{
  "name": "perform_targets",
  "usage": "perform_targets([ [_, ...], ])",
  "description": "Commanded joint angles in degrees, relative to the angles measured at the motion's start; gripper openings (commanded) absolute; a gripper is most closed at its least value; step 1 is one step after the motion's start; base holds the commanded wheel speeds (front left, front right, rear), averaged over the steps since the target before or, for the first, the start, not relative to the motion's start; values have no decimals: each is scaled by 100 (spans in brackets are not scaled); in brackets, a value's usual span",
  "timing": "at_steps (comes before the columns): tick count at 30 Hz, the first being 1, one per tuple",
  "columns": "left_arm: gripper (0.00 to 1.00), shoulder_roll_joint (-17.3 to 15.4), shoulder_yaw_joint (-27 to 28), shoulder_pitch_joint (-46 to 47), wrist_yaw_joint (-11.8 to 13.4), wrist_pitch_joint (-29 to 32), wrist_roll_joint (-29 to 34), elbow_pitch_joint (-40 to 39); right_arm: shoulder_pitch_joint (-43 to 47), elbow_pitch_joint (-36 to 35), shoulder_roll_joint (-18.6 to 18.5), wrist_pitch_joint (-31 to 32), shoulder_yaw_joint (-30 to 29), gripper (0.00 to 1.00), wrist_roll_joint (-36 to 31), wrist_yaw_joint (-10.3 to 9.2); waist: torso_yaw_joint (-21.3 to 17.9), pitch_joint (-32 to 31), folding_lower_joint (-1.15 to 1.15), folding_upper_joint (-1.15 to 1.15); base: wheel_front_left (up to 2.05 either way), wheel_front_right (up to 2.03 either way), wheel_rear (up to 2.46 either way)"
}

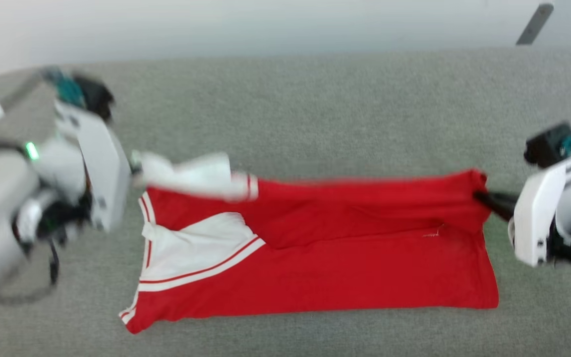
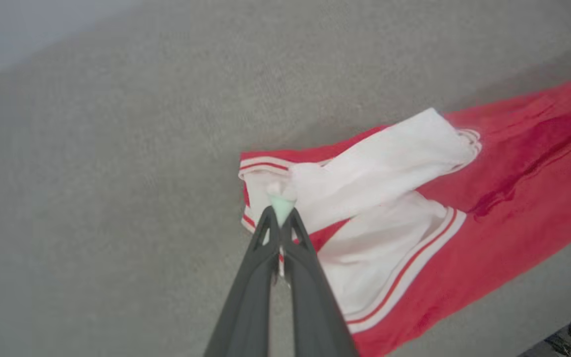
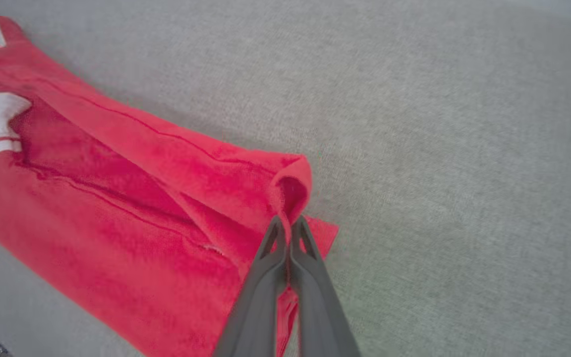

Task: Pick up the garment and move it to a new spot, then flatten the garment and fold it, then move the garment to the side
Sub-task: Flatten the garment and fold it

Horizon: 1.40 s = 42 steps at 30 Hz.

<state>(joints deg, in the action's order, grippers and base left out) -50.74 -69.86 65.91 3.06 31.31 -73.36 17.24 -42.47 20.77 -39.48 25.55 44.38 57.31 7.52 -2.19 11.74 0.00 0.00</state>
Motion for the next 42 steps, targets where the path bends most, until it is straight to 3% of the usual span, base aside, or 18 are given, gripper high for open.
perform_targets([
  [1,0,-83,-30,-218,139,19,-86,-241,168,-51,-63,-32,-67,0,27,-6,113,-176,0,0,0,0,0],
  [6,0,-394,-147,-1007,690,-49,-252,-1239,829,-260,-88,-7,-217,0,13,-6,77,-268,0,0,0,0,0],
  [10,0,-429,-222,-1537,894,-109,-342,-1516,1199,-263,38,57,-337,0,-31,-6,23,-327,0,0,0,0,0],
  [13,0,-326,-245,-1813,932,-144,-436,-1469,1354,-186,151,193,-425,0,-71,-6,-5,-365,0,0,0,0,0],
  [21,0,-44,-216,-1983,739,-330,-527,-958,1381,4,430,387,-562,0,-315,-6,-27,-466,0,0,0,0,0],
  [22,0,-15,-200,-2004,702,-355,-574,-911,1366,29,460,407,-576,18,-334,-6,-28,-482,0,0,0,0,0],
  [23,0,-4,-187,-2007,707,-365,-570,-851,1345,58,489,415,-593,47,-346,-6,-28,-496,0,0,0,0,0],
  [24,19,7,-191,-1991,685,-393,-528,-813,1329,86,505,409,-615,93,-352,-6,-22,-514,0,0,0,0,0],
  [25,34,29,-161,-2003,676,-420,-577,-785,1323,110,523,416,-628,100,-365,-6,-14,-532,0,0,0,0,0],
  [26,46,41,-140,-2017,663,-450,-598,-762,1328,140,545,436,-652,100,-364,-6,-3,-557,0,0,0,0,0],
  [28,99,23,-138,-2029,679,-510,-552,-729,1346,166,566,477,-684,100,-367,-6,12,-616,0,0,0,0,0],
  [37,100,-45,-71,-2390,752,-896,-683,-902,1736,195,636,518,-925,100,-377,-6,75,-1157,0,0,0,0,0],
  [42,100,-111,57,-2633,779,-1498,-597,-1129,2044,81,657,415,-1198,100,-324,-6,77,-1357,0,0,0,0,0],
])
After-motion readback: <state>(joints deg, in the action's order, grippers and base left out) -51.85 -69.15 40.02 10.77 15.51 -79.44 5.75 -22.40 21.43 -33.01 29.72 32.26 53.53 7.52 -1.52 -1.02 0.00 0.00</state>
